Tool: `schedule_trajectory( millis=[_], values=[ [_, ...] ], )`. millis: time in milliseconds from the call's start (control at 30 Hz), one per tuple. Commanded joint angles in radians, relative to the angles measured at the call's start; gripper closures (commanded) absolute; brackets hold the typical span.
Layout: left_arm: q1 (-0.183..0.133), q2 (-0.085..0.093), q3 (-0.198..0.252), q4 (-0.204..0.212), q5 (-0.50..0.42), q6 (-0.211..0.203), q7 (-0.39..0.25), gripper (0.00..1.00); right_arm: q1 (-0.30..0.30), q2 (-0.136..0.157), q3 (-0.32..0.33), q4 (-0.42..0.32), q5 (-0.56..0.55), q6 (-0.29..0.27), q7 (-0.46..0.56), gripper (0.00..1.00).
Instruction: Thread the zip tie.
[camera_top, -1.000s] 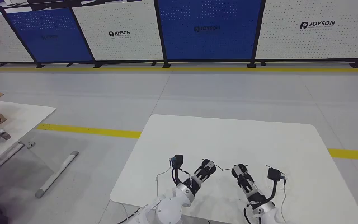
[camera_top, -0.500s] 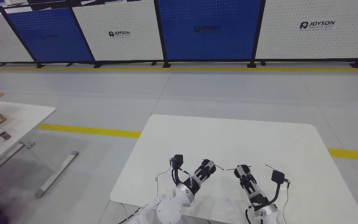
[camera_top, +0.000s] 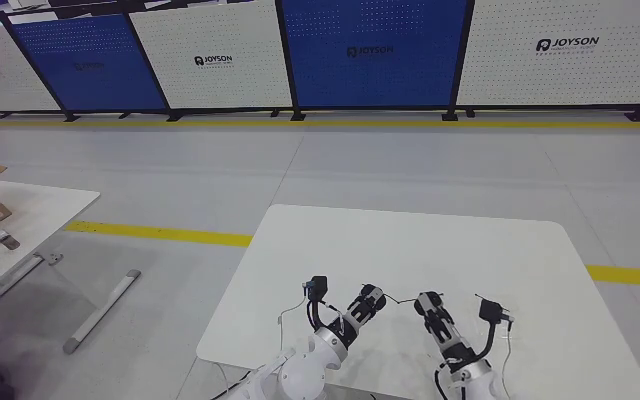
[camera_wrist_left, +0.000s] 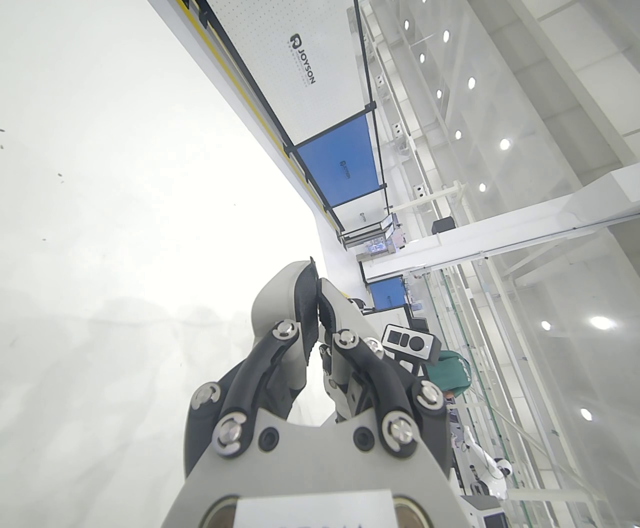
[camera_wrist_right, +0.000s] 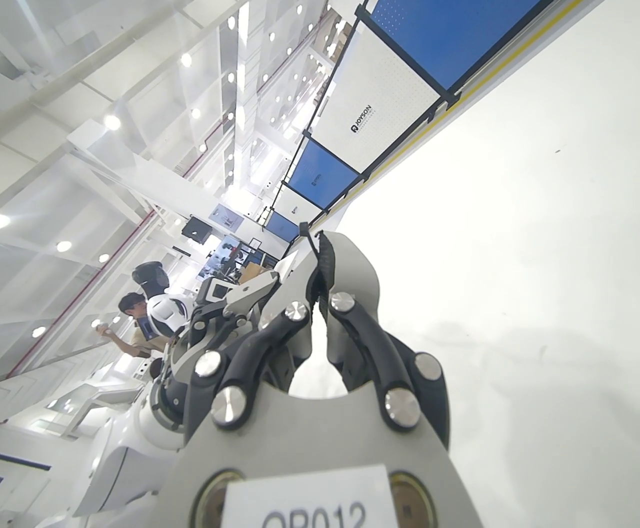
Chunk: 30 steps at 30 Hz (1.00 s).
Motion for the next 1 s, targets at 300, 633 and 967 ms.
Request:
schedule_trajectory(
  millis=[300, 633, 967],
  values=[
    [0.000, 0.000, 0.000, 0.000, 0.000, 0.000, 0.000, 1.00, -0.031, -0.008, 0.022, -0.020, -0.024, -0.009, -0.013, 1.00],
    [0.000, 0.000, 0.000, 0.000, 0.000, 0.000, 0.000, 1.00, -0.038, -0.015, 0.042, -0.017, -0.021, -0.007, 0.010, 1.00],
    [0.000, 0.000, 0.000, 0.000, 0.000, 0.000, 0.000, 1.00, -0.045, -0.024, 0.042, -0.029, -0.044, 0.001, 0.020, 1.00]
  ],
)
